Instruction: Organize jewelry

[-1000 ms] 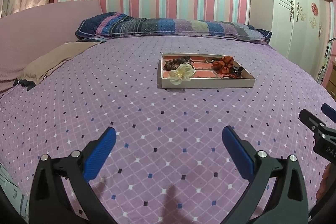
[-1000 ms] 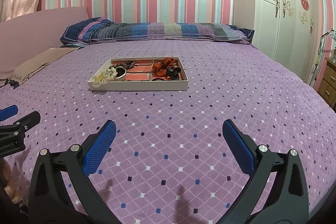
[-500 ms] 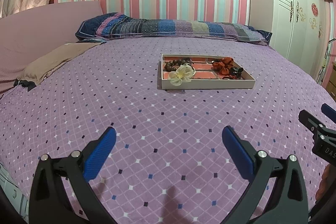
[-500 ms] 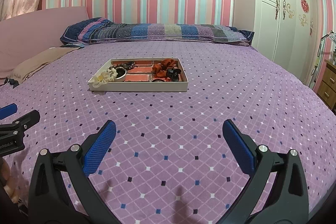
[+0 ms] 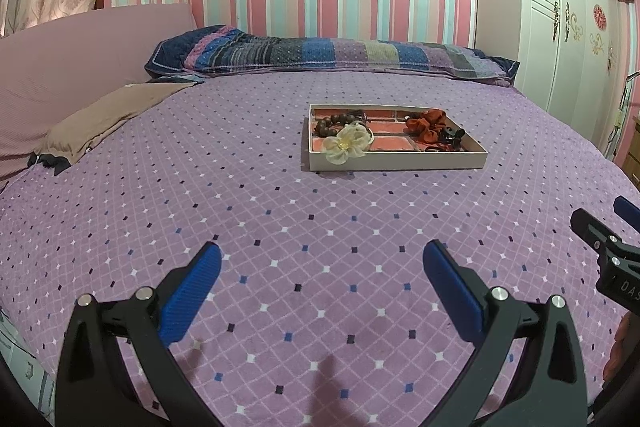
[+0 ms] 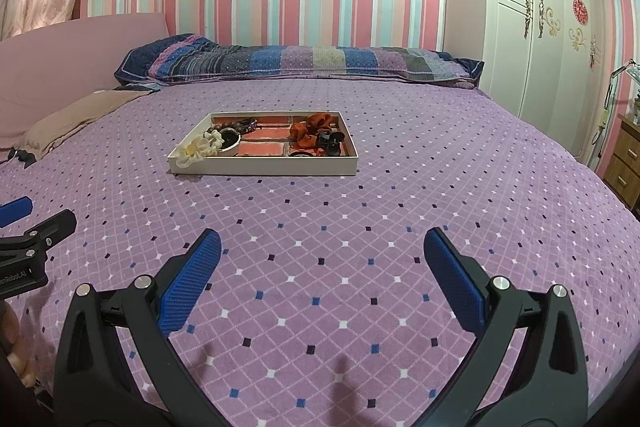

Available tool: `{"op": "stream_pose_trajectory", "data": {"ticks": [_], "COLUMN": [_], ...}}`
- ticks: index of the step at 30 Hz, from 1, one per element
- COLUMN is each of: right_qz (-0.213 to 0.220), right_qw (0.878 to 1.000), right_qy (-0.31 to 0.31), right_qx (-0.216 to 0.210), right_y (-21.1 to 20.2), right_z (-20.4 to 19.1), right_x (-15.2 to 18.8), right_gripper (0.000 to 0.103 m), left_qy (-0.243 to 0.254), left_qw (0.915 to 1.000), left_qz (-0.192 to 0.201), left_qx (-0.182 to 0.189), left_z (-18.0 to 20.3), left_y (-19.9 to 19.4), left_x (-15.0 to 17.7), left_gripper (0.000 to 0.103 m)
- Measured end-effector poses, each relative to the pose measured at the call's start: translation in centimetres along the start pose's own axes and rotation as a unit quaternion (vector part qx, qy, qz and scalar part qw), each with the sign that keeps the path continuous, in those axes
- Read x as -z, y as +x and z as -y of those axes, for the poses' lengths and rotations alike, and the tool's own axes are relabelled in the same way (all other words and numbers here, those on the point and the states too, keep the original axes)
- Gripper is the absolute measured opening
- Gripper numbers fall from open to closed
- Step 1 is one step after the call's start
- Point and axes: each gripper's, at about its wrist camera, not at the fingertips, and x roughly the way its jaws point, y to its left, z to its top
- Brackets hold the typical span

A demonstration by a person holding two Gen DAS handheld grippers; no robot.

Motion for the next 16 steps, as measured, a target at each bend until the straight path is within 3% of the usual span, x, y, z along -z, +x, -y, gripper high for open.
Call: {"op": "stream_pose_trajectory", "data": {"ticks": [16], "right_qz": [0.001], "right_qw": [1.000], "right_qy": [-0.001], "right_qx": [0.002], "right_y": [0.08], "right_z": [-0.06], "right_x": [-0.06], "right_gripper": [0.099], "left_qy": [-0.001], "left_qw": [1.0000], "left_qz": [-0.004], "left_qx": [0.003], "left_z": [0.10], "left_y": [0.15], "left_x": [-0.06], "left_gripper": [0.099]}}
